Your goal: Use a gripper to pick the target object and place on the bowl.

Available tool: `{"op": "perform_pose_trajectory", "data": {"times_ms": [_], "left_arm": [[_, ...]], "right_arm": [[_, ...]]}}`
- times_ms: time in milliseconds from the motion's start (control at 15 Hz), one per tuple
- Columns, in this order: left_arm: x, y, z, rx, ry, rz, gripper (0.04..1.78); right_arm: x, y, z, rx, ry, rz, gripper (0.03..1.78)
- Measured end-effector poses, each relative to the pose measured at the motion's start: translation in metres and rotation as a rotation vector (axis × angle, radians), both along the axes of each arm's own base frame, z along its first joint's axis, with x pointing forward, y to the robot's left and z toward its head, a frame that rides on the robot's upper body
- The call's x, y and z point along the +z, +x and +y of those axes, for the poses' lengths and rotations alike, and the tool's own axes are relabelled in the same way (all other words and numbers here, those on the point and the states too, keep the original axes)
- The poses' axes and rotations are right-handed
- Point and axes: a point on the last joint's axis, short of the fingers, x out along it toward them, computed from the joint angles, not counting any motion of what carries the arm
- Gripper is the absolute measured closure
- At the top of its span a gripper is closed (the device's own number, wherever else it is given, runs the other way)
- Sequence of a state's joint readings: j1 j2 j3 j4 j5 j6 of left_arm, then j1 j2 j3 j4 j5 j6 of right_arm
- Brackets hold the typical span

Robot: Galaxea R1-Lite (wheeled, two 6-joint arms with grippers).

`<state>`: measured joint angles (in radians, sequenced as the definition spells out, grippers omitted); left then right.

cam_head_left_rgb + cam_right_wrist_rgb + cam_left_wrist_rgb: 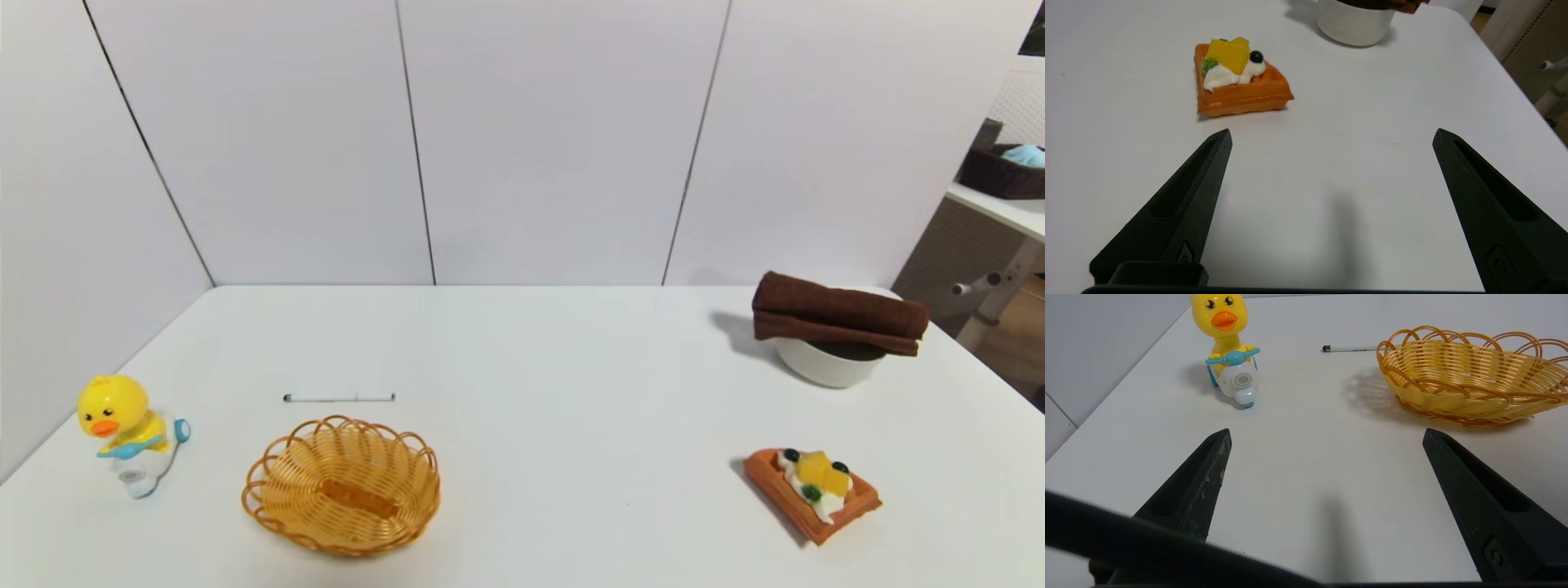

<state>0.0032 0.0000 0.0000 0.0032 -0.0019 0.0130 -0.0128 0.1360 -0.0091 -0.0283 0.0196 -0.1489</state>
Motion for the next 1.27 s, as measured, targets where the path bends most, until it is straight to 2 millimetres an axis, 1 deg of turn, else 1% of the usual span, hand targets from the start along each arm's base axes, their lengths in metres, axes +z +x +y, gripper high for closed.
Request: {"op": "perform_pose_trajectory", "data": {"times_ms": [133,333,1000,1267], "left_arm": [[0.0000,0.0000,0.0000,0.000,0.000,0.000,0.13],[0.0000,0.0000,0.0000,0.000,0.000,0.000,0.13],[0.0000,0.0000,0.0000,0.000,0.000,0.000,0.13],[0.0000,0.0000,0.0000,0.000,0.000,0.000,0.13]], "right_arm": [[-0.0057,-0.0052,0.0002,0.017,0.013,-0.031,0.11],[-0.0074,-0.0092,0.0002,0.020,0.018,-0.079,0.11],[-0.0083,-0.0106,0.0002,0.023,0.006,-0.097,0.11],[-0.0085,-0.0106,0.0001,0.014,0.040,-0.094,0.11]]}}
